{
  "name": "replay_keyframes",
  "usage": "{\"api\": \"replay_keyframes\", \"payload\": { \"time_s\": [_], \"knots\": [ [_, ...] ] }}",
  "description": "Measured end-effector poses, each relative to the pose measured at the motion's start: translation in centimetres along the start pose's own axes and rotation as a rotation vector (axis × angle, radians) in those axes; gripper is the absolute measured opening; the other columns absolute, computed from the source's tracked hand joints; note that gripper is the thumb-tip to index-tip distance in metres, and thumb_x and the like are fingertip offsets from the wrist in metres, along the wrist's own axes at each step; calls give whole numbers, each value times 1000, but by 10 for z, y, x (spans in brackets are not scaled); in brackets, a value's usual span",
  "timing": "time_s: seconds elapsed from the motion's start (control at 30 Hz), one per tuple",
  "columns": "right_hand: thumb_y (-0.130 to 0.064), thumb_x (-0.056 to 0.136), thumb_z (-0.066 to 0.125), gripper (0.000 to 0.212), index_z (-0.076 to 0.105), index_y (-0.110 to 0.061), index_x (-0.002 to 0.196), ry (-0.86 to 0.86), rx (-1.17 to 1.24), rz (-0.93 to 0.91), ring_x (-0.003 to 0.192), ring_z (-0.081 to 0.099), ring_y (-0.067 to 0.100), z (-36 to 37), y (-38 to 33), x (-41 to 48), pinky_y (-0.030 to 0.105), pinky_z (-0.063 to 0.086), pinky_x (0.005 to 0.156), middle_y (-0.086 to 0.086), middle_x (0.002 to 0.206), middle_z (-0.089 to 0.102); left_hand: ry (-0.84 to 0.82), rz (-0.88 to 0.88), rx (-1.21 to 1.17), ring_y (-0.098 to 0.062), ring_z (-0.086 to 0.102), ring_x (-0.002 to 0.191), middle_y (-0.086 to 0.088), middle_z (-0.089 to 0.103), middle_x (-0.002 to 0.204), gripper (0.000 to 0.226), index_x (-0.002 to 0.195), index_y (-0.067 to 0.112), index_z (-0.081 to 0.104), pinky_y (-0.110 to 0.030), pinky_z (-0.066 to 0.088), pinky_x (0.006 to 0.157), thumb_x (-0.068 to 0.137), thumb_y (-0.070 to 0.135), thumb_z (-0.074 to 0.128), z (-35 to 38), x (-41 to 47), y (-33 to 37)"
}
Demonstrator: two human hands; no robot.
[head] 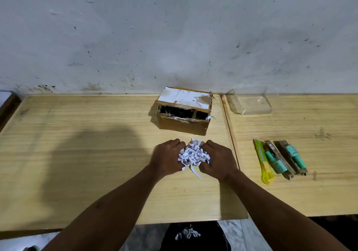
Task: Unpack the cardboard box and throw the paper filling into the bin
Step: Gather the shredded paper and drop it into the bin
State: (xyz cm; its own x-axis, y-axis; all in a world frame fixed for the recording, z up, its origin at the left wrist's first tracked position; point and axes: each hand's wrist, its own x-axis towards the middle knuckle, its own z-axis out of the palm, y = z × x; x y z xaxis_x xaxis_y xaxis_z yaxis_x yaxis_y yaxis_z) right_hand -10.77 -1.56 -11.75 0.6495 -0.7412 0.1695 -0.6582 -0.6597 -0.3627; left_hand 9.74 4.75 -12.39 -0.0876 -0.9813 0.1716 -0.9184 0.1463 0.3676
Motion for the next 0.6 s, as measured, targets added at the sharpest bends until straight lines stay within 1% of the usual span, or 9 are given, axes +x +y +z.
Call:
{"api": "replay_keyframes", "payload": {
  "time_s": [0.07,0.13,0.27,0.37,0.43,0.5,0.57,0.6],
  "knots": [
    [-36,56,67,42,70,-18,94,-1,22,8,61,60,24,-2,-1,-2,27,44,48,-3,77,59,-8,-26,-35,-28,58,56,2,56,68,28,76,22,57,-30,46,45,61,45,60,-1,-2,2],
    [-39,56,70,41,71,-20,93,-6,43,19,60,62,27,-4,-2,-6,27,44,49,-3,76,61,-2,-51,-69,-28,57,52,2,56,65,28,73,22,57,-29,45,45,58,45,61,-1,-6,6],
    [-45,63,68,32,70,-21,85,28,139,43,60,63,26,-11,-11,-23,26,43,50,-2,72,62,-6,-116,-127,-27,58,53,2,57,61,27,66,21,58,-27,44,48,53,44,64,-4,-20,22],
    [-46,63,67,29,67,-22,79,48,175,100,60,61,24,-17,-24,-51,23,39,52,-2,70,61,2,-181,-150,-26,57,54,1,58,60,24,64,20,57,-23,32,50,52,38,67,-12,-39,43],
    [-45,61,69,30,62,-23,81,45,210,170,61,63,26,-21,-32,-74,24,39,53,-1,71,61,8,-211,-158,-27,59,57,0,60,61,22,65,20,59,-21,27,54,53,33,73,-18,-56,61],
    [-43,62,67,32,56,-25,86,37,228,204,62,63,29,-27,-43,-101,22,37,57,3,71,62,-49,-239,-184,-26,62,63,-1,64,66,23,69,18,63,-22,27,56,56,29,79,-22,-78,81],
    [-39,62,61,32,52,-24,89,21,228,228,62,63,32,-31,-56,-130,23,37,59,7,71,63,-119,-264,-207,-22,62,66,-1,66,70,28,72,18,63,-23,31,58,59,35,80,-22,-101,98],
    [-37,62,59,31,51,-24,88,17,227,245,62,62,32,-32,-61,-144,24,37,58,8,71,62,-170,-285,-209,-19,61,68,-1,66,72,31,74,18,62,-24,36,59,59,40,79,-19,-113,104]
  ]
}}
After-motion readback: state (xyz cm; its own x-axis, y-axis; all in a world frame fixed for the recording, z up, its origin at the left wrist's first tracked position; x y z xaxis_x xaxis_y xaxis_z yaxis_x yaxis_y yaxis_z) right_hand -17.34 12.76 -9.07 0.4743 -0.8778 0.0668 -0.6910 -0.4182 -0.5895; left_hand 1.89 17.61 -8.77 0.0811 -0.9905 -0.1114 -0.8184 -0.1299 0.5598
